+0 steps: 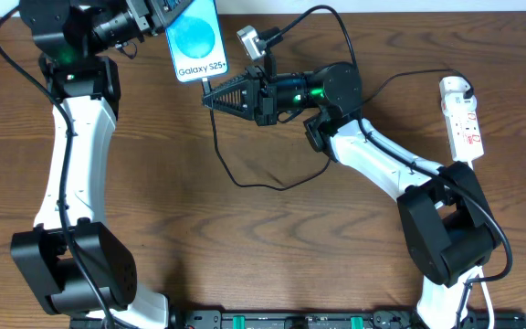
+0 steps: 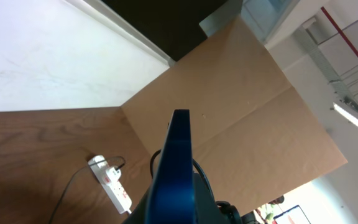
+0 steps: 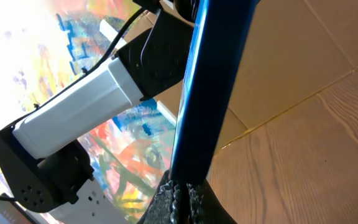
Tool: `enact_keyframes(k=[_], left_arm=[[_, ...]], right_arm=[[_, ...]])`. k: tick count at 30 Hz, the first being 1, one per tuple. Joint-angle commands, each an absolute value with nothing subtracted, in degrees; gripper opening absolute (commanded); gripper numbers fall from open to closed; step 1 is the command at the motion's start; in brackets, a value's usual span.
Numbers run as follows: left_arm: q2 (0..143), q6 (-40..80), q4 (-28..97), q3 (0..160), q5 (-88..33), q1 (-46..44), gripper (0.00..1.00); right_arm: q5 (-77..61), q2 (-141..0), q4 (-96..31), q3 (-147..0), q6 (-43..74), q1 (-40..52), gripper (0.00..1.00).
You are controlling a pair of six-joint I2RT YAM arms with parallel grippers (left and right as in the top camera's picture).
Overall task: Plug charger to phone and switch on socket
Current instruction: 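Push the connector up into the phone port with the right gripper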
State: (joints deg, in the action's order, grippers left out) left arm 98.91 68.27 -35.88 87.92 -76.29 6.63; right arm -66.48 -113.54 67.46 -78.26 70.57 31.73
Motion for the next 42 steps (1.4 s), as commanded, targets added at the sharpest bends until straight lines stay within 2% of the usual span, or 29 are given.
enact_keyframes(k=[1, 20, 36, 38, 42], left_arm=[[98.74, 66.57, -36.12, 88.73, -81.67, 5.8, 0.07], [98.74, 65.39, -36.1, 88.73, -89.17, 5.8, 0.08], [98.74, 65.41, -36.1, 88.71, -89.32, 5.8, 0.07], [98.74, 65.41, -36.1, 88.73, -89.3, 5.82, 0.08], [98.74, 65.41, -36.12, 88.73, -88.44, 5.87, 0.07]], right_arm=[[-55.81, -113.06, 68.18, -79.35, 71.11, 30.68, 0.01], [-54.46, -113.06, 68.42, -79.35, 71.13, 30.68, 0.01], [-54.46, -113.06, 69.69, -79.35, 71.79, 30.3, 0.01], [-54.85, -113.06, 69.69, -79.35, 71.77, 30.3, 0.06], [-56.21, -113.06, 69.69, -79.35, 71.75, 30.3, 0.42]])
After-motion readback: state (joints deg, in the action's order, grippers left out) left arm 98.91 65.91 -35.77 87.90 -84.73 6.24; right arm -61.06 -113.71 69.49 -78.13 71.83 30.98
